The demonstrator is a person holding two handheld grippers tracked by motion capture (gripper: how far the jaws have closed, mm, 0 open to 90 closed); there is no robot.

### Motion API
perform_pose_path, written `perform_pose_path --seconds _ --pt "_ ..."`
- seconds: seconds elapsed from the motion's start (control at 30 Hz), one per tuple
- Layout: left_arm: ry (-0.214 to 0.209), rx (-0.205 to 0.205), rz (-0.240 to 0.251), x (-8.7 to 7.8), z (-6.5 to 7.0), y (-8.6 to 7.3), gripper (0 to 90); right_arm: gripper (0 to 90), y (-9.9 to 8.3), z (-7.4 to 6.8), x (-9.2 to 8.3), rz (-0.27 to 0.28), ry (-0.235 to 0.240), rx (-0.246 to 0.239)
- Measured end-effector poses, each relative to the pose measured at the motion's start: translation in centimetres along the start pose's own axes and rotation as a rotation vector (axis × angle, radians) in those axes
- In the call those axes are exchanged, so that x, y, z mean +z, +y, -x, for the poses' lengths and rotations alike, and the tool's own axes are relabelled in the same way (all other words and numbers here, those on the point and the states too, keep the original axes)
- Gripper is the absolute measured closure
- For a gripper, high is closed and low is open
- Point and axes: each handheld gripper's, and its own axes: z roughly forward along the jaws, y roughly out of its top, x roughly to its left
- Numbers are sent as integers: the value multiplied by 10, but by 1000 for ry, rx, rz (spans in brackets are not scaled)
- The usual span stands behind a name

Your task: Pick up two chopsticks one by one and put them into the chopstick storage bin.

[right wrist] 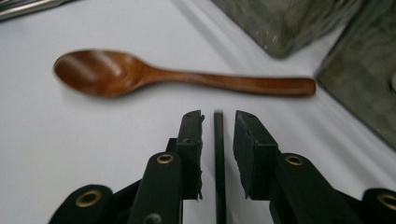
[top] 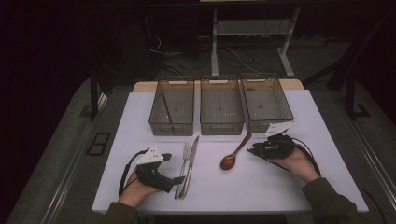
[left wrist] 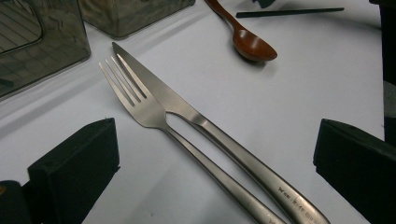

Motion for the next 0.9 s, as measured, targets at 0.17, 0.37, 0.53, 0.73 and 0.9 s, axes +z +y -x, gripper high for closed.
perform_pose_path --seconds 0.17,0.37,0.53,0.73,0.9 --pt "1 0 -1 0 0 0 0 710 -16 -6 -20 -17 -5 5" --pt "-1 -2 3 0 1 0 0 719 -35 -10 -35 -45 -16 8" --pt "-2 -2 4 0 1 0 0 741 -49 -6 -46 -54 -35 27" --pt "-3 -1 2 0 1 0 0 767 -62 -1 -54 -65 -42 55" --pt "-3 0 0 0 1 0 0 790 -65 0 -52 -82 -28 55"
